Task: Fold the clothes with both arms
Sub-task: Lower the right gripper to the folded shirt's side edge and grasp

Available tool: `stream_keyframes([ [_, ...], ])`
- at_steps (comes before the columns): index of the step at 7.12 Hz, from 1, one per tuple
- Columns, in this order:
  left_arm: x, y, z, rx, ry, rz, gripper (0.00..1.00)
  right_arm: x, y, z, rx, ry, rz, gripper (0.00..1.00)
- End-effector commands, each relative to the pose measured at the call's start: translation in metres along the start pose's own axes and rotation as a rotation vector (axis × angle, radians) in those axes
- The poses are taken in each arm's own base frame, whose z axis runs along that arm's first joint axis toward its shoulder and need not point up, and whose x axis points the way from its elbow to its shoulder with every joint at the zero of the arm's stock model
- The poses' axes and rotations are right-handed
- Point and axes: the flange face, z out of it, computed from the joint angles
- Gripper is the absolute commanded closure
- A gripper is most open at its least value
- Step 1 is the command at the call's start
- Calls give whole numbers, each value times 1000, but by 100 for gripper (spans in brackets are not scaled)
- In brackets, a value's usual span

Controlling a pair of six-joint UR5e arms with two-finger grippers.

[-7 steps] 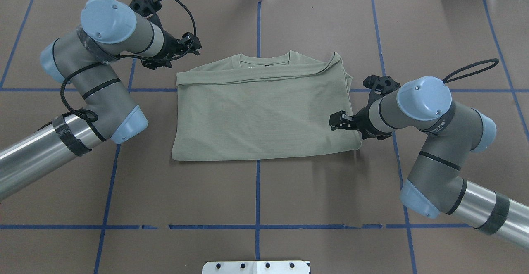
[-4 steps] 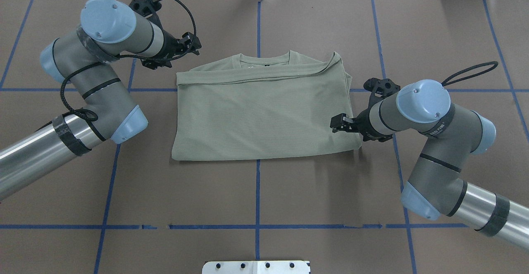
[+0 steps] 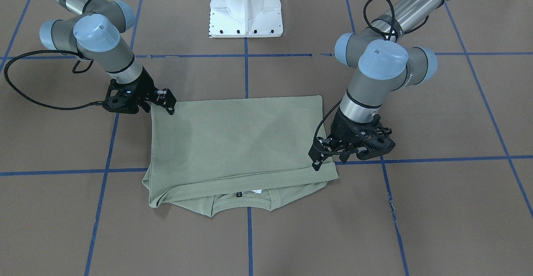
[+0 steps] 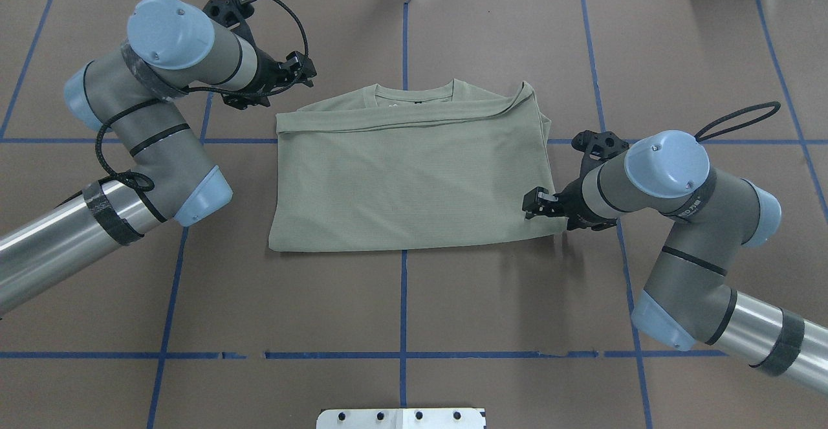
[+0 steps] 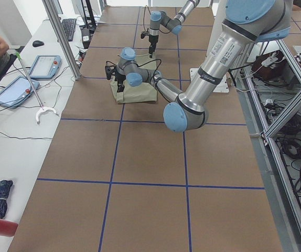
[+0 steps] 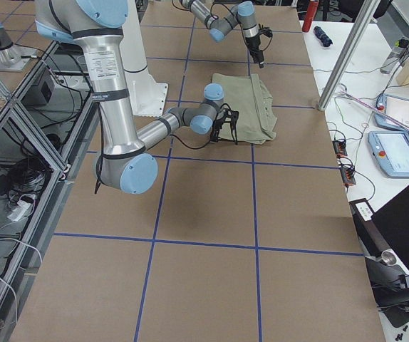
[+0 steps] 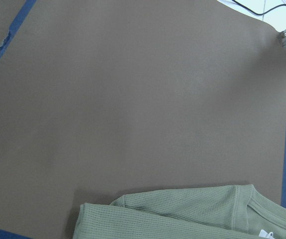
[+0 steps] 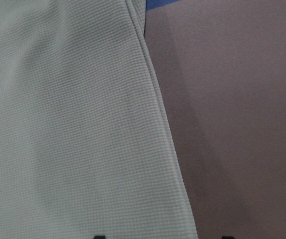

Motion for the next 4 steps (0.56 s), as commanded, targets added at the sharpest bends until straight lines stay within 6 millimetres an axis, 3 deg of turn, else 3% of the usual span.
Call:
stream_keyframes([
  [1, -2, 0, 1, 2, -2, 1, 9, 0, 0, -1, -1, -1, 0, 100],
  [3, -9, 1, 4, 0, -8, -1, 9, 1, 3, -3, -9, -3, -2, 100],
  [4, -8, 1, 4, 0, -6, -1, 9, 10, 9, -14, -20, -12, -4, 100],
])
